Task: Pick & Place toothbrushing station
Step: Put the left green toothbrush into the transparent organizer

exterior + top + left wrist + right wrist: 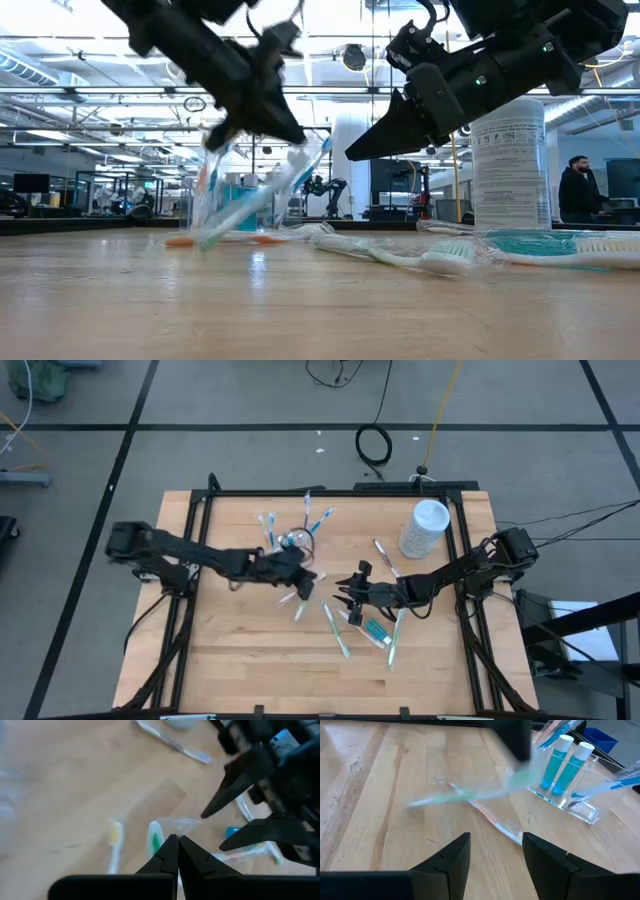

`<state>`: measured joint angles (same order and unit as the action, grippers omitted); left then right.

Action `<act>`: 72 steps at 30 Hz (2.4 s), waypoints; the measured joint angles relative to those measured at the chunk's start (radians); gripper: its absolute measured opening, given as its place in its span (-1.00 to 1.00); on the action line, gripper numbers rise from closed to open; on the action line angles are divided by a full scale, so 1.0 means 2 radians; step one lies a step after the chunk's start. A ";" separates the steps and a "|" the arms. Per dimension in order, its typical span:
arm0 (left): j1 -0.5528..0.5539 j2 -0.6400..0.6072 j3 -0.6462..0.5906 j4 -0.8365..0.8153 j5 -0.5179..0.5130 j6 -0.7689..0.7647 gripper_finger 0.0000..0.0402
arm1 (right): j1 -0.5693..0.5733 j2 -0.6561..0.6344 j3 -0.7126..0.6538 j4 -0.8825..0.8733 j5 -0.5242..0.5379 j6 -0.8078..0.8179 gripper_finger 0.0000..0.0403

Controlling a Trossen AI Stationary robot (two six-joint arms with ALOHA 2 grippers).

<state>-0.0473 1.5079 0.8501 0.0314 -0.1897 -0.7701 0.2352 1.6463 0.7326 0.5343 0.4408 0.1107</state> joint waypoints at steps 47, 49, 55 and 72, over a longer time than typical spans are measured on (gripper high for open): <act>-0.005 -0.158 0.000 -0.370 -0.355 -0.041 -0.95 | 0.000 0.000 0.000 0.003 0.000 0.000 -0.15; -0.012 -0.158 0.000 -0.380 -0.354 -0.048 -0.90 | 0.000 0.000 0.000 0.003 0.000 0.000 -0.15; -0.009 -0.158 0.000 -0.380 -0.355 -0.049 -0.77 | 0.000 0.000 0.000 0.003 0.000 0.002 -0.15; 0.007 -0.117 0.000 -0.315 -0.312 0.008 -0.86 | 0.000 0.000 0.000 0.003 0.000 0.003 -0.15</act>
<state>-0.0331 1.2732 0.8509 -0.5983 -0.8138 -0.7540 0.2352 1.6463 0.7326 0.5407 0.4408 0.1177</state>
